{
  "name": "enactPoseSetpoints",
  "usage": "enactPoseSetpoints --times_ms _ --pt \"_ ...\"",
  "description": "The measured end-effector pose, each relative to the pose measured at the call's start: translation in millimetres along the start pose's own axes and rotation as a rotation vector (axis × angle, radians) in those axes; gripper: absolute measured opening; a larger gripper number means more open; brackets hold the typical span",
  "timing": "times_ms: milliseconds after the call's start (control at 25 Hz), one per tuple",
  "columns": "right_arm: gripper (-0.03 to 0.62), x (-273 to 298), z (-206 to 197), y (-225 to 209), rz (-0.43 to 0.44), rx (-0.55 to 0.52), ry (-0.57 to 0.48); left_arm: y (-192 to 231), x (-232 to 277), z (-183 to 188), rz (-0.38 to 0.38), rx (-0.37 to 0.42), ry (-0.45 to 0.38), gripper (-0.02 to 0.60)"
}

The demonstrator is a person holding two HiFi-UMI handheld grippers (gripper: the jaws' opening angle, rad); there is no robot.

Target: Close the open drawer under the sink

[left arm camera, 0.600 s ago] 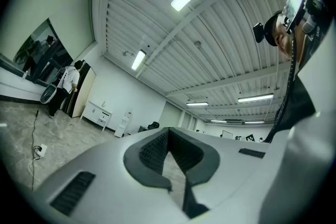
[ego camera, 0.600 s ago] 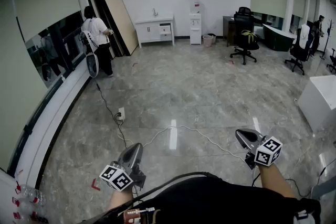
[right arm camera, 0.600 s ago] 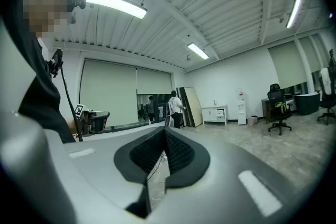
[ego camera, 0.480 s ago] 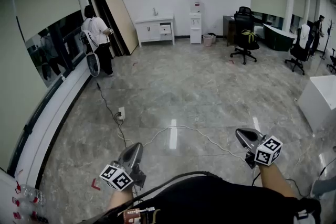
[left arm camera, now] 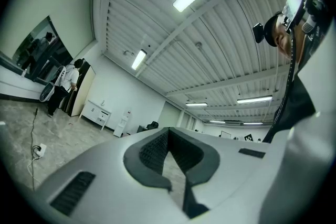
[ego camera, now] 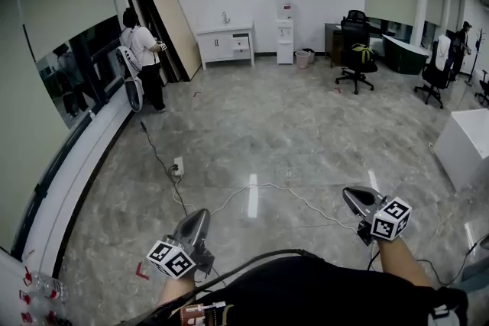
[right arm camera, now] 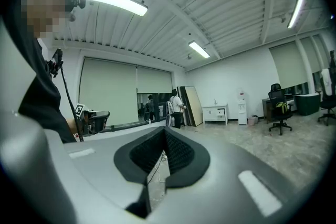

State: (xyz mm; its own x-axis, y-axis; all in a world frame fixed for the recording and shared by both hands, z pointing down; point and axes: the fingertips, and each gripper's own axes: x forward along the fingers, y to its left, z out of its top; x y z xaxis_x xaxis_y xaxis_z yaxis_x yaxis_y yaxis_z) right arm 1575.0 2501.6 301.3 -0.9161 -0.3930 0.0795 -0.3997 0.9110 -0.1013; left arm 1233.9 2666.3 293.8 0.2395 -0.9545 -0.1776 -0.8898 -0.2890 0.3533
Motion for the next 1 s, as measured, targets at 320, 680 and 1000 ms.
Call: enactPoseSetpoints --times_ms 320,680,1000 --pt "0.0 24.1 1.9 24.5 -0.018 0.009 0.011 26.1 -22.8 14.1 -0.008 -0.014 0.001 0.0" --pt "0.002 62.9 -26.9 59.3 -0.043 0.178 0.016 79.1 -74.5 18.5 0.006 -0.048 0.023 0.0" --pt "0.002 105.5 -40.3 93.9 -0.034 0.189 0.07 115.9 -96.1 13.7 -0.006 -0.096 0.043 0.0"
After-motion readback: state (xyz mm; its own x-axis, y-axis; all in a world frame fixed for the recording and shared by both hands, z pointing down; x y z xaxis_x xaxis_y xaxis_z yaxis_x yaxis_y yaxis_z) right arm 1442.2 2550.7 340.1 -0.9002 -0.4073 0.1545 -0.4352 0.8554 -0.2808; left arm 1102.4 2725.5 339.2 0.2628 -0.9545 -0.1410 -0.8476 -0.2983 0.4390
